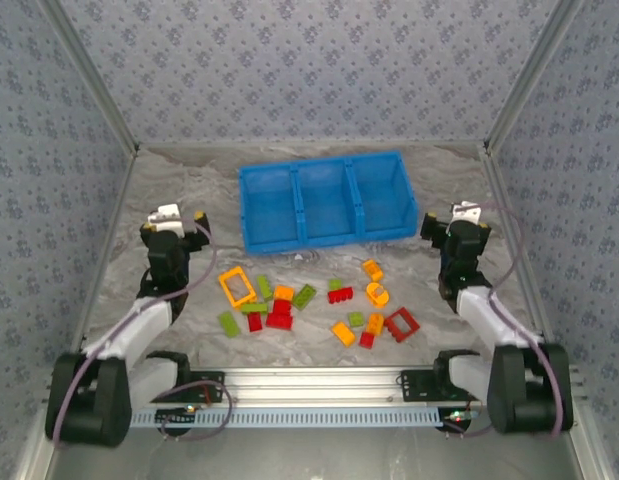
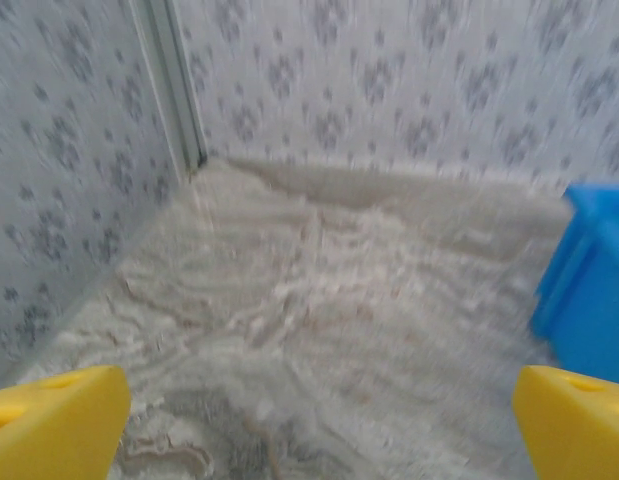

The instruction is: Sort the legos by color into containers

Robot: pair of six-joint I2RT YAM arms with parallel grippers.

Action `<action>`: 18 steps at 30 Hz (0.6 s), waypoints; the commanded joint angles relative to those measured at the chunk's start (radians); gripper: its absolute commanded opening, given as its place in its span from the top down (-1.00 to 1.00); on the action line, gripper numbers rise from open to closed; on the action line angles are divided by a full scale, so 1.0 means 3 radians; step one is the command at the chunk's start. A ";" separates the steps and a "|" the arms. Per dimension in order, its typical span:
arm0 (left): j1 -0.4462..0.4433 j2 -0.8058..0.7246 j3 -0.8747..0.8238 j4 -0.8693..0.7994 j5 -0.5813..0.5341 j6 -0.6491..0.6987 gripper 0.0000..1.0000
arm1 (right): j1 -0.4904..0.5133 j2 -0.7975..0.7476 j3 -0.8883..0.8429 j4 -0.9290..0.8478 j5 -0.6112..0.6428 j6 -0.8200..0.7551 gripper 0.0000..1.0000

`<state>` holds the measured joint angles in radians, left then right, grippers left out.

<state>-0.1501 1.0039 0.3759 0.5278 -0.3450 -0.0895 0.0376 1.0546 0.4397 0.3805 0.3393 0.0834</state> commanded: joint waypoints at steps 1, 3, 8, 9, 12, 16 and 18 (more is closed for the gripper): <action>-0.0207 -0.0484 0.0162 -0.0636 -0.0332 -0.0081 -0.96 | 0.0071 -0.0550 0.0057 -0.0879 0.0439 0.0237 -1.00; -0.0420 -0.0752 0.0354 -0.0935 -0.0443 -0.0037 -0.96 | 0.0123 -0.0901 0.0260 -0.1235 0.0402 0.0264 -1.00; -0.0885 -0.0862 0.1510 -0.2728 -0.0930 -0.0987 -0.96 | 0.0293 -0.1240 0.1125 -0.2180 0.0030 0.1081 -1.00; -0.0851 -0.0781 0.1809 -0.3302 -0.0784 -0.1345 -0.96 | 0.0284 -0.1231 0.1268 -0.2386 -0.0094 0.1313 -1.00; -0.0706 -0.0694 0.2011 -0.3755 -0.0433 -0.1852 -0.96 | 0.0203 -0.1219 0.1358 -0.2750 -0.0422 0.1939 -1.00; -0.0489 -0.0786 0.1967 -0.3605 0.0647 -0.1866 -0.96 | 0.0268 -0.1028 0.1803 -0.3379 -0.0645 0.1651 -0.88; -0.0513 -0.0764 0.2019 -0.3717 0.0935 -0.1855 -0.96 | 0.0413 -0.0832 0.2108 -0.3953 -0.0530 0.1572 -0.78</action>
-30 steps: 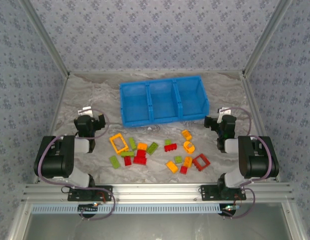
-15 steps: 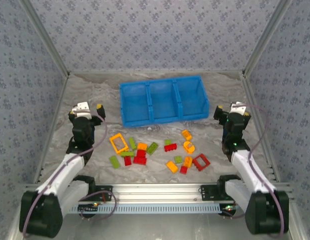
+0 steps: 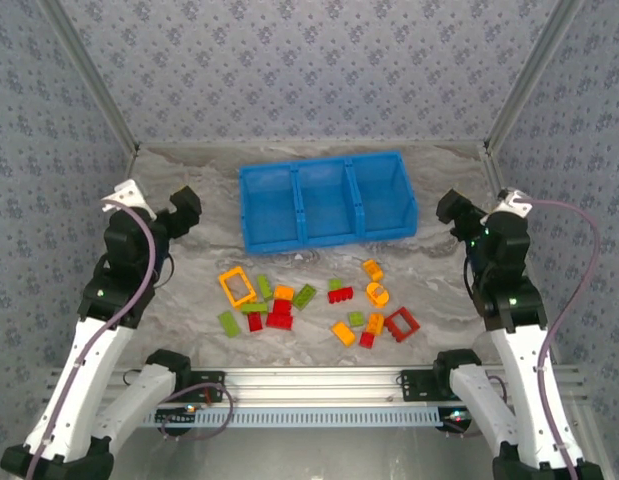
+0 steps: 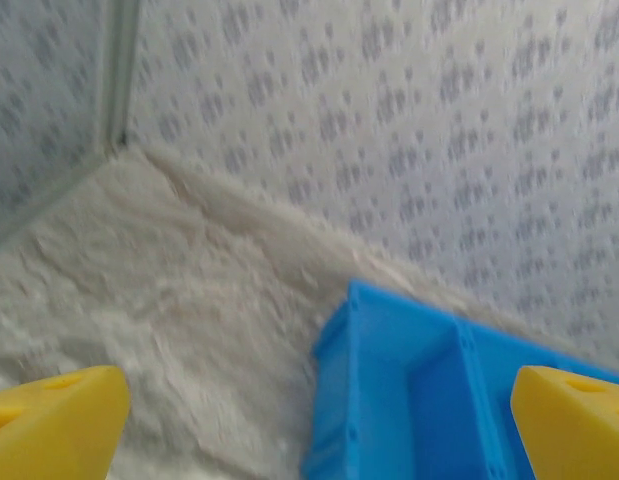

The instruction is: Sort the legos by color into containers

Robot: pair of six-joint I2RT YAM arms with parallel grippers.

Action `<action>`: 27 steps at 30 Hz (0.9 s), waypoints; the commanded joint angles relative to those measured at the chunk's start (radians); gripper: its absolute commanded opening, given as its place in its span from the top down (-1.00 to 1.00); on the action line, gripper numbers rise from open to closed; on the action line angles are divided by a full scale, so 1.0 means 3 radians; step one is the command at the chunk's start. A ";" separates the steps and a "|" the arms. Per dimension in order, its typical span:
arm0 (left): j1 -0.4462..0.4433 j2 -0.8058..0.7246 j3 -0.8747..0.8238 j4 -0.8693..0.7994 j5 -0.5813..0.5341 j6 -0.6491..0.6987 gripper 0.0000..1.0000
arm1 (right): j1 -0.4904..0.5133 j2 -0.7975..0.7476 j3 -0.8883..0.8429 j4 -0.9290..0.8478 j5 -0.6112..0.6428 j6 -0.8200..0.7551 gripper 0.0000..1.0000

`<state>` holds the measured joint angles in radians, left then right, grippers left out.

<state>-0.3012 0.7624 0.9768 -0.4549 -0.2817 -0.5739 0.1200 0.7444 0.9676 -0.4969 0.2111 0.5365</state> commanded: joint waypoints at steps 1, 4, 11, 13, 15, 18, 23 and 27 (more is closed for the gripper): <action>-0.0061 0.0077 0.0057 -0.0528 0.0834 -0.0232 -0.96 | 0.0233 0.0282 0.0469 -0.1304 -0.0053 0.0024 -0.74; -0.0507 0.0169 0.0134 -0.0695 0.0943 -0.0148 -0.96 | 0.0624 0.0342 0.0511 -0.1783 0.0053 0.0038 -0.49; -0.2020 0.0102 -0.0193 -0.0475 0.0353 -0.0447 -0.96 | 0.1457 0.0477 -0.0057 -0.2214 0.0089 0.0544 -0.18; -0.2424 0.0171 -0.0262 -0.0407 0.0057 -0.0542 -0.96 | 0.1571 0.0546 -0.0260 -0.2148 -0.0012 0.0674 0.03; -0.2736 0.0274 -0.0310 -0.0309 -0.0153 -0.0621 -0.96 | 0.1740 0.0572 -0.0431 -0.2071 -0.0035 0.0834 0.05; -0.3054 0.0451 -0.0350 -0.0156 -0.0295 -0.0684 -0.95 | 0.1949 0.0585 -0.0656 -0.1953 -0.0016 0.1016 0.09; -0.3329 0.0743 -0.0322 -0.0046 -0.0412 -0.0763 -0.90 | 0.1947 0.0725 -0.0928 -0.1862 0.0029 0.1176 0.14; -0.3398 0.0851 -0.0296 0.0035 -0.0393 -0.0764 -0.90 | 0.1882 0.0816 -0.1010 -0.1767 0.0012 0.1153 0.14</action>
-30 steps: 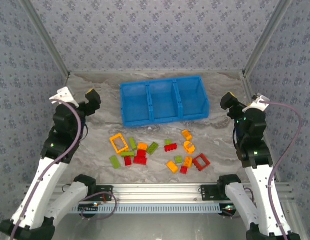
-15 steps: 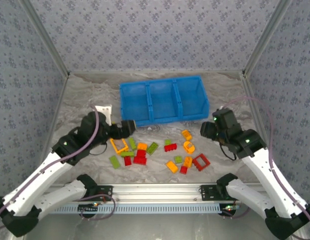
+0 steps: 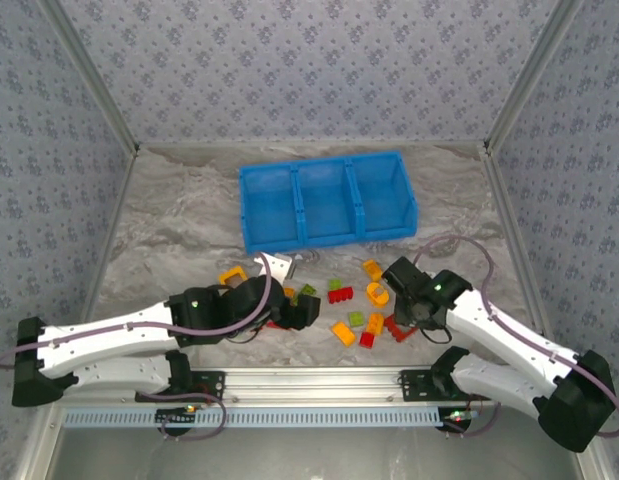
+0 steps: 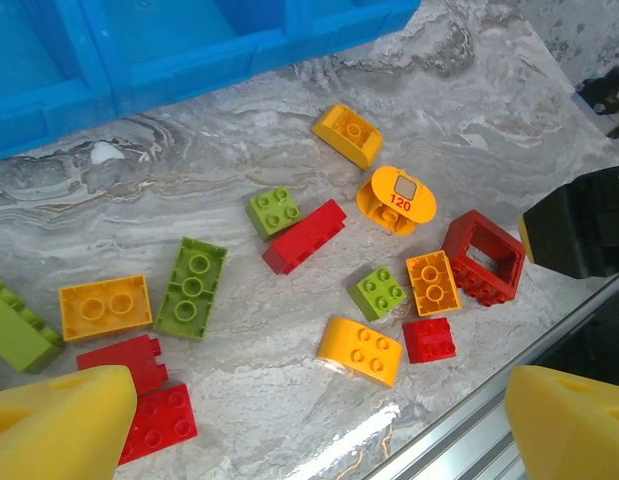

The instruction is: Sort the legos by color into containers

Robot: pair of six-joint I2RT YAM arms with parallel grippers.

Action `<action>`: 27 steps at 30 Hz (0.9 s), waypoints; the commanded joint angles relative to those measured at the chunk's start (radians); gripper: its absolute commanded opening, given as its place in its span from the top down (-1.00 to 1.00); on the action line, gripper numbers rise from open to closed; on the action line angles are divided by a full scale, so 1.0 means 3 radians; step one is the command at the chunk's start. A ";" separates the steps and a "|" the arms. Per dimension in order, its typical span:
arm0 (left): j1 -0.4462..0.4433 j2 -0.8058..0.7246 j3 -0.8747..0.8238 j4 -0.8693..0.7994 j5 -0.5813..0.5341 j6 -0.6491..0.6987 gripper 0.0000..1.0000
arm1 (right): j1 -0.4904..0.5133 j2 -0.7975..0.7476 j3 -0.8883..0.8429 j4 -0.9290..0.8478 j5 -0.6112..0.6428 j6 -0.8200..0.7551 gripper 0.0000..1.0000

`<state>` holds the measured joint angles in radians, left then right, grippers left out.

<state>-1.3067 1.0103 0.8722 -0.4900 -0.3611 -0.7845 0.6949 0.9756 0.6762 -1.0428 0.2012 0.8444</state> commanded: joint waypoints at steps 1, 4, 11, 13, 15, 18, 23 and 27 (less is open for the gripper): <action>-0.0047 0.0036 0.0058 0.0158 -0.0130 -0.0063 -0.90 | -0.0043 0.0083 -0.0042 0.0076 0.0043 0.0116 0.14; -0.0046 0.0048 0.0068 0.0200 -0.0135 -0.0053 -0.90 | -0.0058 0.0247 -0.0078 0.0106 0.0064 0.0132 0.13; -0.0046 0.0048 0.0080 0.0288 -0.0097 -0.0043 -0.90 | -0.0177 0.0476 -0.0095 0.0210 0.0168 0.0068 0.09; -0.0044 0.0048 0.0089 0.0289 -0.0103 -0.0034 -0.90 | -0.0200 0.0528 -0.0107 0.0258 0.0145 0.0029 0.09; -0.0046 0.0044 0.0093 0.0290 -0.0107 -0.0030 -0.90 | -0.0208 0.0569 -0.0146 0.0307 0.0108 0.0013 0.09; -0.0047 0.0033 0.0091 0.0288 -0.0116 -0.0033 -0.90 | -0.0228 0.0610 -0.0167 0.0374 0.0077 0.0011 0.10; -0.0047 0.0038 0.0087 0.0309 -0.0121 -0.0039 -0.90 | -0.0350 0.0682 -0.0208 0.0519 -0.0019 -0.0030 0.12; -0.0049 0.0053 0.0083 0.0324 -0.0105 -0.0040 -0.90 | -0.0430 0.0723 -0.0240 0.0626 -0.0054 -0.0053 0.33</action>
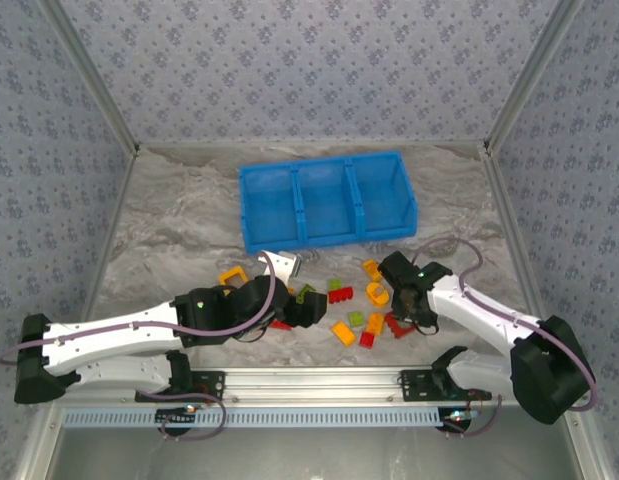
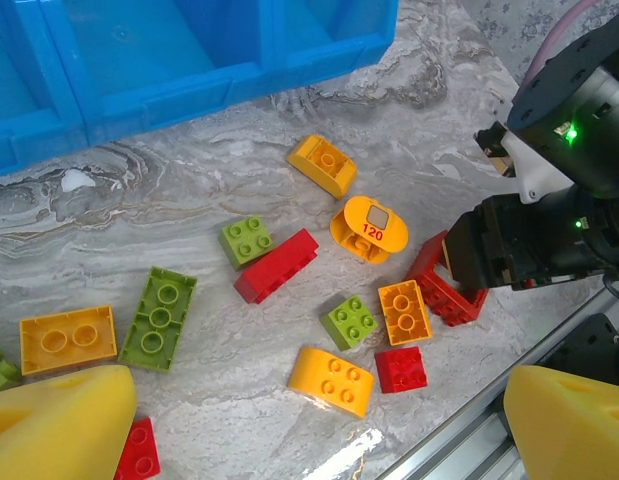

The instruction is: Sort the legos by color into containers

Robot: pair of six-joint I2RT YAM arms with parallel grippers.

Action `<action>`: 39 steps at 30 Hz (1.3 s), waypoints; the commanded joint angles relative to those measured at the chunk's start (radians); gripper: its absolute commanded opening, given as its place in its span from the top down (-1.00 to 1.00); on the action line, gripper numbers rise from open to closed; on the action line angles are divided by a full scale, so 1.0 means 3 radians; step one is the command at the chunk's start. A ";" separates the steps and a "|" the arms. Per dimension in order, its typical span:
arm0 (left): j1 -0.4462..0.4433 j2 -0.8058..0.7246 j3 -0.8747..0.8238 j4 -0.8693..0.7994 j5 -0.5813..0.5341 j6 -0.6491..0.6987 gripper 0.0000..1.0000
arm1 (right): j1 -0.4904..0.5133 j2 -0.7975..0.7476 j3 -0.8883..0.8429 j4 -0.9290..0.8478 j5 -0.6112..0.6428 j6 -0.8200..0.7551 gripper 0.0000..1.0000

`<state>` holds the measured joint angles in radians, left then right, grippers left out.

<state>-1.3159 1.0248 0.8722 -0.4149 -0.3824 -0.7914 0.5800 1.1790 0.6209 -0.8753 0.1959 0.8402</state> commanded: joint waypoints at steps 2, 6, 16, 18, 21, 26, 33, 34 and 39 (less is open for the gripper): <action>-0.0016 0.0015 0.0076 0.0077 -0.0026 -0.0027 -0.90 | -0.0062 0.0058 -0.0050 0.0092 -0.0048 -0.0040 0.38; -0.0016 0.0044 0.0073 0.0084 -0.0005 -0.0039 -0.90 | -0.0072 0.0147 -0.0028 0.0123 -0.0055 -0.0049 0.45; -0.0015 0.0106 0.0095 0.0106 0.0010 -0.0035 -0.90 | -0.0077 0.0169 -0.0004 0.0133 0.0043 -0.0031 0.70; -0.0014 0.0112 0.0109 0.0105 0.0011 -0.0035 -0.90 | -0.0068 0.0087 0.0011 0.0059 0.0122 -0.0004 0.75; -0.0013 0.0127 0.0139 0.0112 0.0023 -0.0033 -0.90 | -0.0012 -0.0127 0.0135 -0.0179 0.0323 0.0049 0.79; -0.0021 0.0171 0.0284 0.0110 0.0002 0.0013 -0.90 | 0.0031 -0.0498 0.0610 -0.0585 0.0633 -0.0090 0.81; -0.0020 0.0503 0.0795 0.0026 -0.0265 0.0154 -0.90 | -0.0318 0.0234 0.1665 -0.0231 0.0479 -0.0988 0.78; -0.0021 0.0565 0.0892 -0.0029 -0.0344 0.0153 -0.90 | -0.0408 0.0410 0.1796 -0.0137 0.0426 -0.1079 0.79; -0.0015 0.0843 0.1276 -0.0226 -0.0576 0.0110 -0.91 | -0.0797 0.1297 0.2452 0.0274 0.0378 -0.1459 0.77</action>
<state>-1.3159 1.2530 1.1954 -0.4335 -0.4843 -0.7685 0.3851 1.4696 1.2854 -0.8604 0.3111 0.5190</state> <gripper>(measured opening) 0.955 0.151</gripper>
